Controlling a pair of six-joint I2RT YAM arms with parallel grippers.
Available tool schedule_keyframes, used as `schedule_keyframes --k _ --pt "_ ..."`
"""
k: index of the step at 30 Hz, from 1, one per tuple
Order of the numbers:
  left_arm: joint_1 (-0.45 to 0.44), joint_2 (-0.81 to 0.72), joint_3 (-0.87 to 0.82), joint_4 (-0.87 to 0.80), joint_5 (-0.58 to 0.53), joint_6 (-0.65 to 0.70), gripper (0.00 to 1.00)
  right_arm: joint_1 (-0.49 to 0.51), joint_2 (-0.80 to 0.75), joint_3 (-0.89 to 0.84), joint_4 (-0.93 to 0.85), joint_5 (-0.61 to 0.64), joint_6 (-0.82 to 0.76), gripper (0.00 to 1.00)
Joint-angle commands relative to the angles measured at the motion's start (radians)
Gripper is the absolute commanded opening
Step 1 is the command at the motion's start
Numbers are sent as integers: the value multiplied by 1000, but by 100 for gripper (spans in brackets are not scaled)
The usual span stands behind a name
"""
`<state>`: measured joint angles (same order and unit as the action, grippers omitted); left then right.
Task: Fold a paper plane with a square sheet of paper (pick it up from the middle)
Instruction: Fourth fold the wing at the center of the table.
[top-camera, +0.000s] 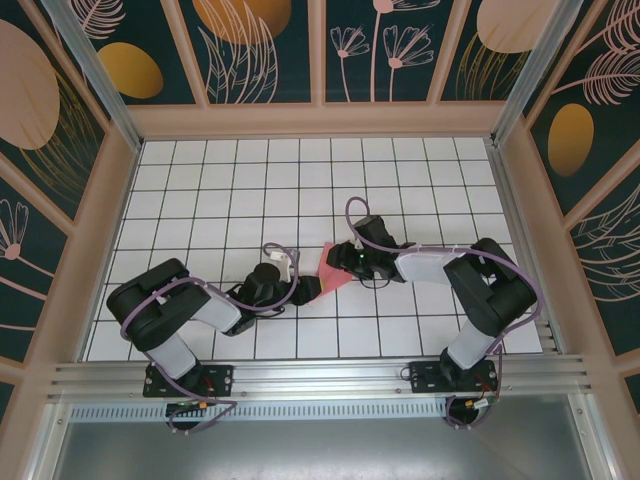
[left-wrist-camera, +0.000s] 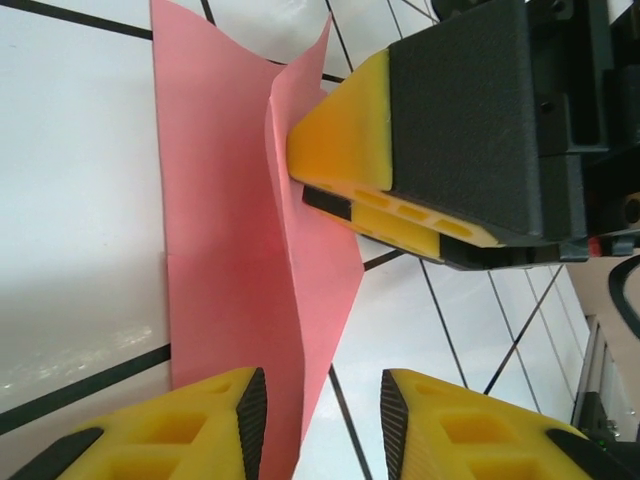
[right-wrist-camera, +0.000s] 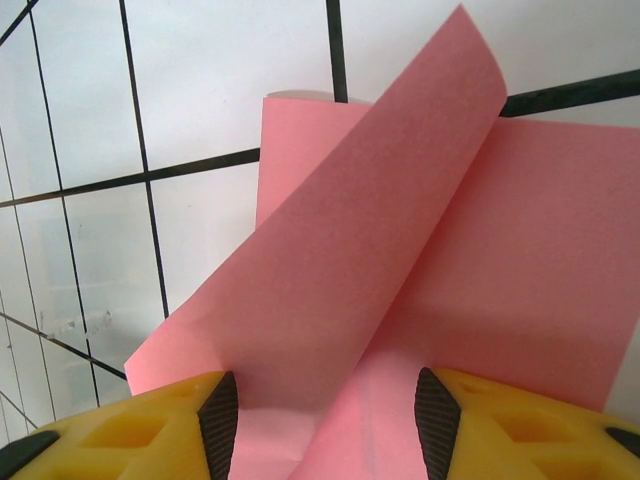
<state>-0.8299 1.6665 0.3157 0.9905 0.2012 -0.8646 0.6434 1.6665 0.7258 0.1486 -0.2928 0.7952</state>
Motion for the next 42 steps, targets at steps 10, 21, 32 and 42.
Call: schedule_keyframes --k 10,21,32,42 --pt "8 -8 22 -106 -40 58 22 -8 60 21 -115 46 37 55" --pt "9 8 23 -164 -61 32 11 -19 96 44 -179 61 59 55" --pt "9 -48 39 -213 -85 14 21 -19 148 72 -263 115 69 49" --pt "8 -176 34 -254 -141 5 38 -21 187 85 -326 159 94 48"
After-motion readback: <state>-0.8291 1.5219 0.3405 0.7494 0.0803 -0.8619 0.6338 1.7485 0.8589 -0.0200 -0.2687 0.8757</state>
